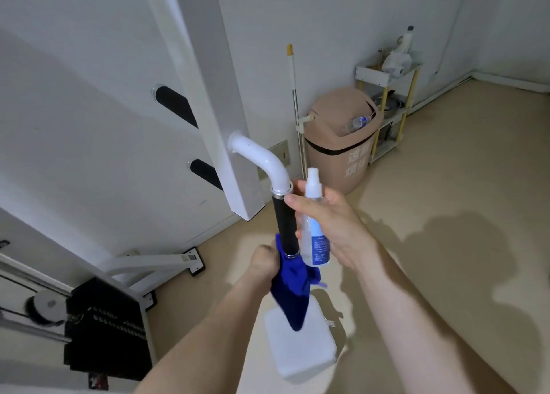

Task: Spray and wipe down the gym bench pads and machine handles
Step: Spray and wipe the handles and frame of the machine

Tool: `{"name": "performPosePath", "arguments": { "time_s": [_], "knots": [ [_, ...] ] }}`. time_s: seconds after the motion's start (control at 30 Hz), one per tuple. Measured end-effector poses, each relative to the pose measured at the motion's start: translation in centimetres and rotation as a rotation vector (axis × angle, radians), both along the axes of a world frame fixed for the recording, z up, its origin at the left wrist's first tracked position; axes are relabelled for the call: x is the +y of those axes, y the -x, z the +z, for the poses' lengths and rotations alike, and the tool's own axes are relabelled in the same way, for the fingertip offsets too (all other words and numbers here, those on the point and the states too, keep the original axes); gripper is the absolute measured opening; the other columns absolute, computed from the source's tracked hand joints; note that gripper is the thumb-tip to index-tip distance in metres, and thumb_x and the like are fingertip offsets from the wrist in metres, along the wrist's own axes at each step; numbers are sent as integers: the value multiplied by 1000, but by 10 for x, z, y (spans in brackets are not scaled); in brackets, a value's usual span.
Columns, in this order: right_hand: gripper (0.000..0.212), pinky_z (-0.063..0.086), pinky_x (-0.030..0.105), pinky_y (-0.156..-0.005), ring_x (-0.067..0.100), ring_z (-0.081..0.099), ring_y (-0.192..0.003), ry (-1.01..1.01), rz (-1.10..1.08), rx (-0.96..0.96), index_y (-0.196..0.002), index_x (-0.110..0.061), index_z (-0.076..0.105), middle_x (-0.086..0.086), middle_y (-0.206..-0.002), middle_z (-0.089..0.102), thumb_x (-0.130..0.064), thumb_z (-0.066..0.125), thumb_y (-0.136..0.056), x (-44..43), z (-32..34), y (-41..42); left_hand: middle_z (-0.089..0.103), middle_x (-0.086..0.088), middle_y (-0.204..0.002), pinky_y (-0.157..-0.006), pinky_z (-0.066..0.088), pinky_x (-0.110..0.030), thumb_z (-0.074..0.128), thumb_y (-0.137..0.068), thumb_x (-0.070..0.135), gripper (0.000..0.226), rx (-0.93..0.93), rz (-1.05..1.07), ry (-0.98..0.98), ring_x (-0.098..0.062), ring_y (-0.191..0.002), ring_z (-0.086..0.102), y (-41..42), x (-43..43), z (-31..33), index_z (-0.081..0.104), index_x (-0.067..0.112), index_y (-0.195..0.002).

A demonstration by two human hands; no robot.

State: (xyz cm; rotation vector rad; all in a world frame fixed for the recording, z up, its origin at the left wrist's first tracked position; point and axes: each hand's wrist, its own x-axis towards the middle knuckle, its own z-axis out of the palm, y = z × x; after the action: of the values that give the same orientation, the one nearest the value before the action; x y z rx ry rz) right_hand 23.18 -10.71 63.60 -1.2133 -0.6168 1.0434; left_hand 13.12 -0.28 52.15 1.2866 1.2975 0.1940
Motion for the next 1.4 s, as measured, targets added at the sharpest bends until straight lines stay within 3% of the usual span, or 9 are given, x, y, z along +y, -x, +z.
{"name": "performPosePath", "arguments": {
  "time_s": [0.1,0.3,0.5,0.6,0.73,0.97,1.17,1.27,1.4],
  "knots": [
    [18,51,26,-58,6,56,-61,13,-28,2,-100,-29,72,-11,-69,62,-30,75,-83,5,0,8,63,-10,-78,-72,49,-36,48,-96,20,22,108,15,-159,-27,-71,57,34,-7,-8,59,4,-86],
    [13,48,27,-55,11,48,-53,-20,-55,7,-91,-21,67,-10,-54,55,-28,74,-83,11,3,16,63,-25,-102,-87,52,-49,45,-90,-9,32,-831,404,82,-35,-92,61,53,-16,81,55,-2,-119],
    [20,49,27,-57,10,53,-58,-25,-15,34,-100,-19,66,-10,-62,61,-30,71,-86,5,-1,19,54,-22,-116,-95,40,-43,47,-91,22,36,-1214,252,265,-35,-108,54,35,-41,127,51,2,-120],
    [17,48,25,-59,10,56,-64,-25,15,44,-104,-21,68,-9,-69,65,-23,70,-87,0,-4,16,57,-23,-120,-97,38,-44,45,-97,33,41,-1169,229,252,-34,-105,55,34,-46,113,57,1,-119],
    [24,45,26,-51,19,56,-63,-61,36,58,-101,-17,73,6,-81,70,-5,64,-83,-2,-6,12,58,-20,-98,-67,46,-35,52,-97,15,25,-1025,263,16,-28,-76,54,22,-66,94,62,-4,-110],
    [24,49,25,-55,11,59,-71,42,-24,-89,-97,-18,73,-4,-80,72,-1,59,-88,-9,2,-3,56,-15,-96,-63,50,-21,61,-91,4,16,-396,161,-271,-11,-70,57,17,-74,40,73,4,-81],
    [43,52,26,-54,16,66,-95,103,30,-50,-122,-27,64,2,-122,66,-4,67,-86,-16,-16,-14,71,-10,-91,-85,47,-33,60,-92,7,15,-723,260,-211,-20,-84,60,30,-65,74,75,7,-93],
    [62,50,31,-59,16,67,-87,126,166,113,-126,-40,56,-4,-119,68,-14,74,-72,-19,-40,-3,72,-18,-92,-84,51,-36,59,-92,11,16,-860,170,-257,-24,-84,65,25,-59,107,71,2,-96],
    [80,57,32,-64,16,69,-93,212,153,-45,-134,-52,43,-14,-110,68,-16,83,-74,-18,-56,-4,65,-10,-93,-73,55,-29,57,-91,18,18,-1050,326,18,-20,-83,62,20,-51,116,67,6,-99]
  ]
}}
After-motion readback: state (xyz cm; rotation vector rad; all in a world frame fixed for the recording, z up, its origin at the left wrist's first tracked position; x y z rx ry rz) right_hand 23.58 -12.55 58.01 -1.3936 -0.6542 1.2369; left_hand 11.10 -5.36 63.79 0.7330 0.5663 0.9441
